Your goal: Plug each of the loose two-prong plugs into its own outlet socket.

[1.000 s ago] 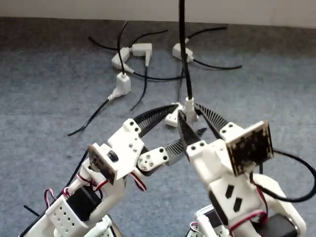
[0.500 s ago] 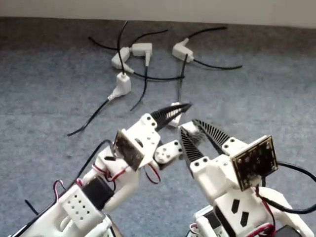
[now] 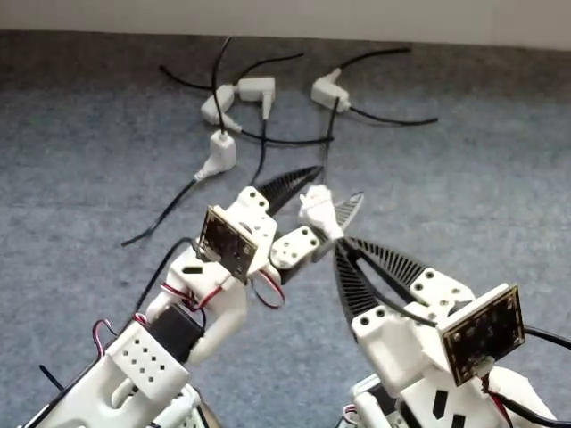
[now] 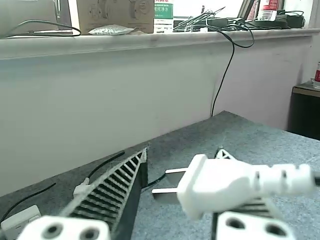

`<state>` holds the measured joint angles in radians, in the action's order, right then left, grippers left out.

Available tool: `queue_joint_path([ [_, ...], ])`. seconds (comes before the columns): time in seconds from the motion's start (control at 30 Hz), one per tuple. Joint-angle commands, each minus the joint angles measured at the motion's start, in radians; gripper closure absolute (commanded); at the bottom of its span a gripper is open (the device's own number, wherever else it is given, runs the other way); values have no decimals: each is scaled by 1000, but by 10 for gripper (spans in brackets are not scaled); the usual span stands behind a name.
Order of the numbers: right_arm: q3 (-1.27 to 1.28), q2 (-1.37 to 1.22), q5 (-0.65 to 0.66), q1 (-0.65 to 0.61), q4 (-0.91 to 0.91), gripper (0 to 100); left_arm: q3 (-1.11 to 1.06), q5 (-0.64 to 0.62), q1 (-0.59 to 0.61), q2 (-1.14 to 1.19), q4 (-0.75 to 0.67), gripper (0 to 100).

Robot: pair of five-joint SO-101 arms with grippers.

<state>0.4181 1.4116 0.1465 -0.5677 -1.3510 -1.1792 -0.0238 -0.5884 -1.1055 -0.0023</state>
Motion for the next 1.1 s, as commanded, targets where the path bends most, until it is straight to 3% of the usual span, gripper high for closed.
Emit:
queue_joint_path([
  [0.0, -25, -15, -6, -10, 18, 990, 41, 3, -5, -4, -17, 793],
  [0.2, 25, -13, -6, 39, 42, 985, 41, 3, -5, -5, -20, 793],
  [0.33, 25, -12, -11, 71, 53, 917, 41, 3, -5, -5, -21, 793],
  [0.8, 16, -27, -12, 64, 124, 845, 47, 3, -7, -5, -23, 794],
  [1.07, -10, -216, -12, -114, 137, 827, 47, 3, -7, -5, -23, 794],
])
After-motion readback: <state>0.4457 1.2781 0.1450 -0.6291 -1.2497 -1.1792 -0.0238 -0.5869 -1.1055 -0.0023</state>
